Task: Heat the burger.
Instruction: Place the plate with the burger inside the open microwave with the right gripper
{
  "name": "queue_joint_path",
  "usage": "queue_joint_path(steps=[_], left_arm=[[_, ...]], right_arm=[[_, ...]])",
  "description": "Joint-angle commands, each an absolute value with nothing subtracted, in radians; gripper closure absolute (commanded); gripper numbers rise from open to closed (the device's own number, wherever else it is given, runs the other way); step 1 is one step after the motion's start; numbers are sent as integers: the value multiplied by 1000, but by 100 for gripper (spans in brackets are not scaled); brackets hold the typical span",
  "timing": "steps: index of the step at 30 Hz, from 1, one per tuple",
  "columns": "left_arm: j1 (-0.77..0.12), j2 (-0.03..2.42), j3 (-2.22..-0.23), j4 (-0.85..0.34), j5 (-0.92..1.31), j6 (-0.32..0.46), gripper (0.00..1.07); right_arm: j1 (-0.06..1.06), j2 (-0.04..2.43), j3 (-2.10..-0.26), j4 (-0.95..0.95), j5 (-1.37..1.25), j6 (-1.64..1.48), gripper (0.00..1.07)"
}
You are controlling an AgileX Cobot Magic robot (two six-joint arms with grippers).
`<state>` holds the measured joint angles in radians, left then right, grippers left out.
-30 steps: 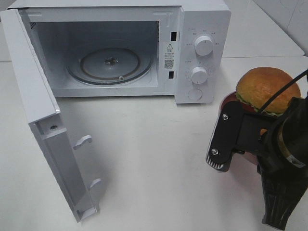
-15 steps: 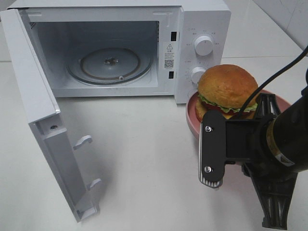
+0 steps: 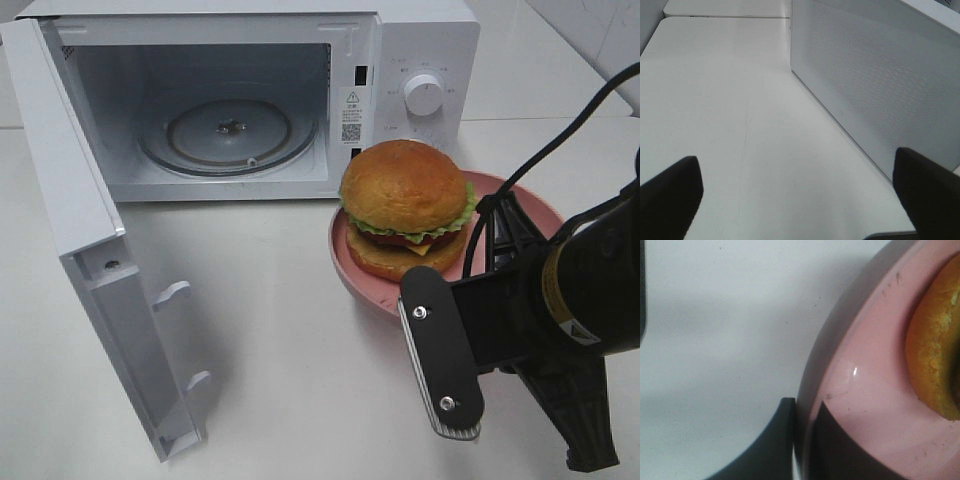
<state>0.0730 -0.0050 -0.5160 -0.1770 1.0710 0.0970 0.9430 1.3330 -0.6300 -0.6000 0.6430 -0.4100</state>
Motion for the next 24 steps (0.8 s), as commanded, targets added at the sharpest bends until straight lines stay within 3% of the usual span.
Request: queue_joint_path(steps=[1,15,24], left_arm=[[74,-23,-515,-182,1071,92,9],[74,-23,-515,-182,1071,92,9],[74,-23,-515,-182,1071,92,9]], right_arm=[[946,1323,-632,-645,590,-483,107],[946,1323,-632,-648,504,-549,107],[868,1327,-632,-613,437,-690,107]])
